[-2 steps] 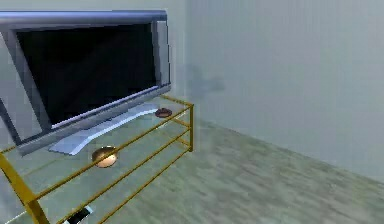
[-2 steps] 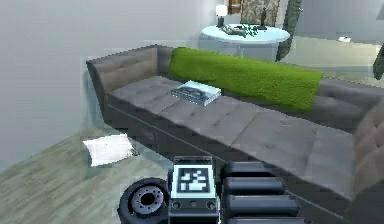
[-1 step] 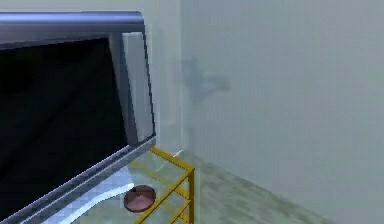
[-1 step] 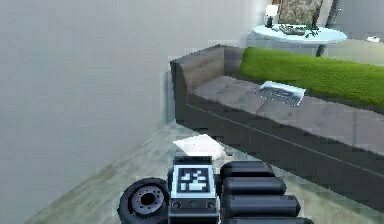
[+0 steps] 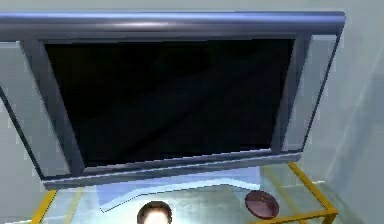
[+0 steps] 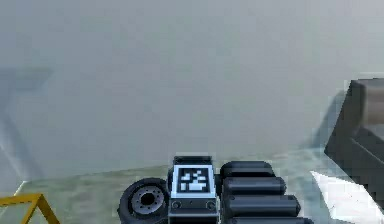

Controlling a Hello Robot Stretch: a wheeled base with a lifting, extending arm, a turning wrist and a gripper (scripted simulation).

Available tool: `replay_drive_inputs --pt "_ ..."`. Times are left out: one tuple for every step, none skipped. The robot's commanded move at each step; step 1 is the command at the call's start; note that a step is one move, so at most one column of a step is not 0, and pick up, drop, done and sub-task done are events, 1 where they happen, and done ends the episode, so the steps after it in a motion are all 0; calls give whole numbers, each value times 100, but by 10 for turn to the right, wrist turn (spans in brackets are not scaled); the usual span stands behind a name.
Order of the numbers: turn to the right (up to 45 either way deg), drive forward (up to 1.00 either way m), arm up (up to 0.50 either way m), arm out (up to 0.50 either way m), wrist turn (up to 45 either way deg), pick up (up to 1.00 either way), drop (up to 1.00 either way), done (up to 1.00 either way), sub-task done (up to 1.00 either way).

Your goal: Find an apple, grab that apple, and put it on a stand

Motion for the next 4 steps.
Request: replay_drive_inputs --pt "-450 0 0 0 0 0 0 0 0" --pt "-30 0 0 0 0 0 0 0 0" --pt "450 0 0 0 0 0 0 0 0" --pt "390 0 0 0 0 0 0 0 0"
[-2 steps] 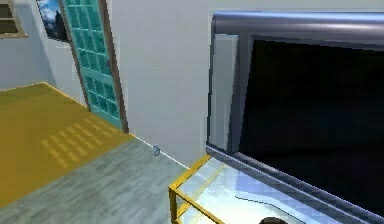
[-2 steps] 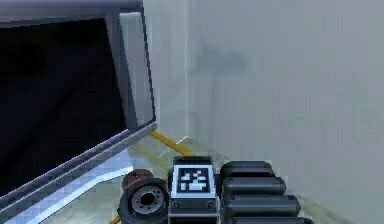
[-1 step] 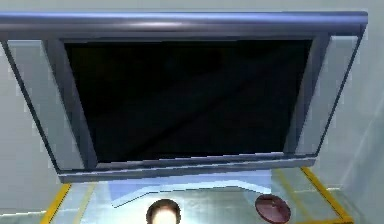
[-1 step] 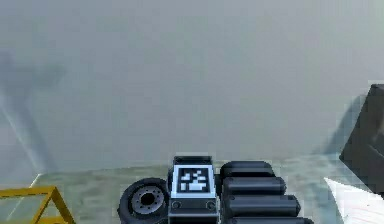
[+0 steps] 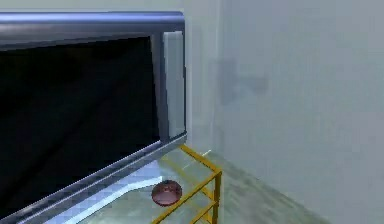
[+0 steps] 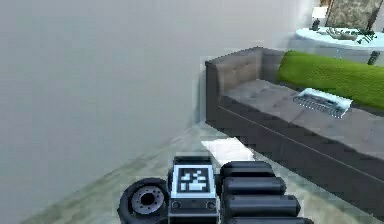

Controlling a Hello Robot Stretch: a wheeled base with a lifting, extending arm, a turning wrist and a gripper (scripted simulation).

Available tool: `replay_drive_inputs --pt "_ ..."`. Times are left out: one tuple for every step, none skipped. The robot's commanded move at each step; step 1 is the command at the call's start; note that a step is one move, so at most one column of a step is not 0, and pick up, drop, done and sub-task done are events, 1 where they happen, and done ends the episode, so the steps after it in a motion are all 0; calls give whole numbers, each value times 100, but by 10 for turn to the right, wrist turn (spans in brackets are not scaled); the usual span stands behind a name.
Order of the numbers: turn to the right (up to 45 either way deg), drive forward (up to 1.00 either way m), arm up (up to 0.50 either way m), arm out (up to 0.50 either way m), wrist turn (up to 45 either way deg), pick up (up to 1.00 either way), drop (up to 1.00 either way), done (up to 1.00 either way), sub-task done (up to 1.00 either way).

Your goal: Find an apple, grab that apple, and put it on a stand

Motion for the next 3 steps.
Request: replay_drive_inputs --pt "-450 0 0 0 0 0 0 0 0" --pt "-270 0 0 0 0 0 0 0 0" --pt "450 0 0 0 0 0 0 0 0"
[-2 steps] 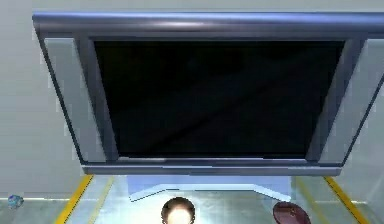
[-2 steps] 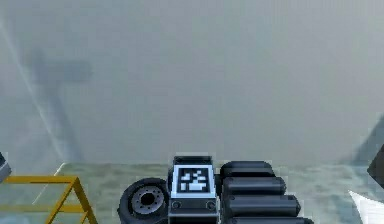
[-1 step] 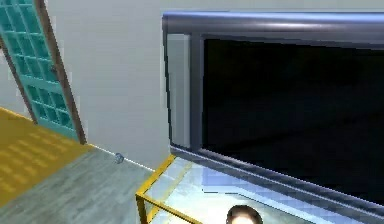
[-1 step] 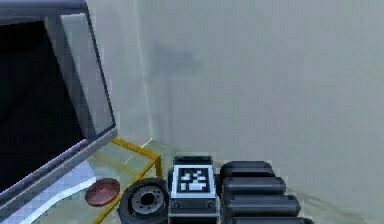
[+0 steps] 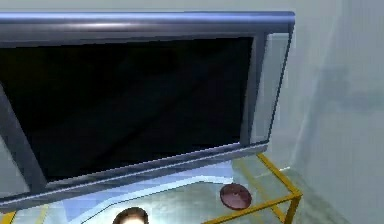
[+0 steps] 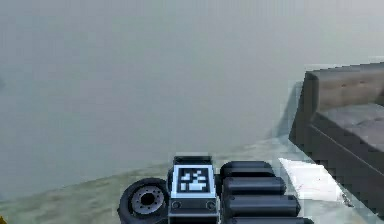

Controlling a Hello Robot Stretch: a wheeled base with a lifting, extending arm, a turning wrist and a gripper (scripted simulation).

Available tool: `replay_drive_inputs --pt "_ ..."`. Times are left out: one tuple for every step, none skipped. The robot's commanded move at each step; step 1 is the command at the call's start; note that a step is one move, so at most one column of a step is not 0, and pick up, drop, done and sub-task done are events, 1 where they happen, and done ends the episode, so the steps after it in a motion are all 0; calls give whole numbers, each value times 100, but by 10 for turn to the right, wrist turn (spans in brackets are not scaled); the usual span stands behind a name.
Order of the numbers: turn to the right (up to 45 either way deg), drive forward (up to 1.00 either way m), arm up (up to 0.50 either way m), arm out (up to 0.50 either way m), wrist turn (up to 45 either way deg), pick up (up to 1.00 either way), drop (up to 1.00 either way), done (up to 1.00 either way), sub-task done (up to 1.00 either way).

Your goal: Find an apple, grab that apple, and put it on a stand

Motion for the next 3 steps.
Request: replay_drive_inputs --pt "240 0 0 0 0 0 0 0 0" --pt "-450 0 0 0 0 0 0 0 0" --pt "-300 0 0 0 0 0 0 0 0"
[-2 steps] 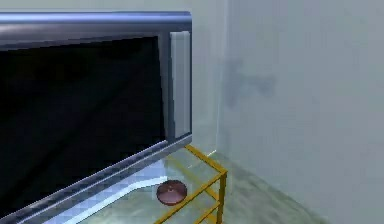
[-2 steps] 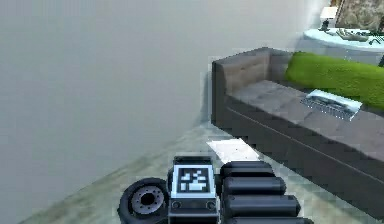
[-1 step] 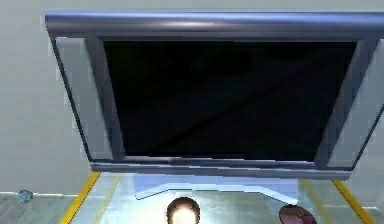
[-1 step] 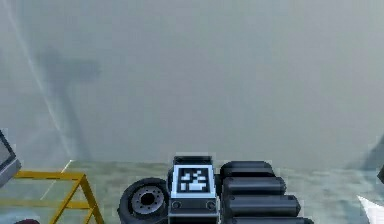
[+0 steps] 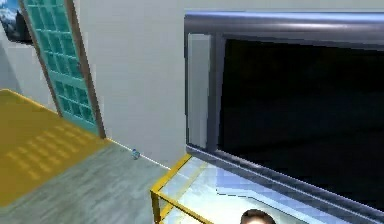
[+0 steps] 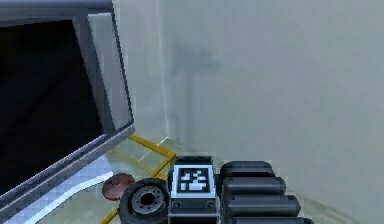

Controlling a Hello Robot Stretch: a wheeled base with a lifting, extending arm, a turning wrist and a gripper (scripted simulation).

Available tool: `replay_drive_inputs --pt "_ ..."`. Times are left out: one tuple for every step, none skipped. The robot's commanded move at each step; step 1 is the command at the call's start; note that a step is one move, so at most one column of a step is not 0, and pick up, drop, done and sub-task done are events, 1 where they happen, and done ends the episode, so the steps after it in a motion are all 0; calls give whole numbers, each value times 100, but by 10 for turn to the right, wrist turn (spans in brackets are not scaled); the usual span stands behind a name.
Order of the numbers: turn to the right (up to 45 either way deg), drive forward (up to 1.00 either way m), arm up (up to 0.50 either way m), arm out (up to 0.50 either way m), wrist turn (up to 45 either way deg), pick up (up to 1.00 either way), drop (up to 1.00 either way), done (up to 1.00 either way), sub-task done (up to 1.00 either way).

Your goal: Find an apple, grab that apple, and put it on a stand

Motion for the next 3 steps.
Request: replay_drive_inputs --pt "450 0 0 0 0 0 0 0 0" --pt "90 0 0 0 0 0 0 0 0" --pt "0 25 0 0 0 0 0 0 0"
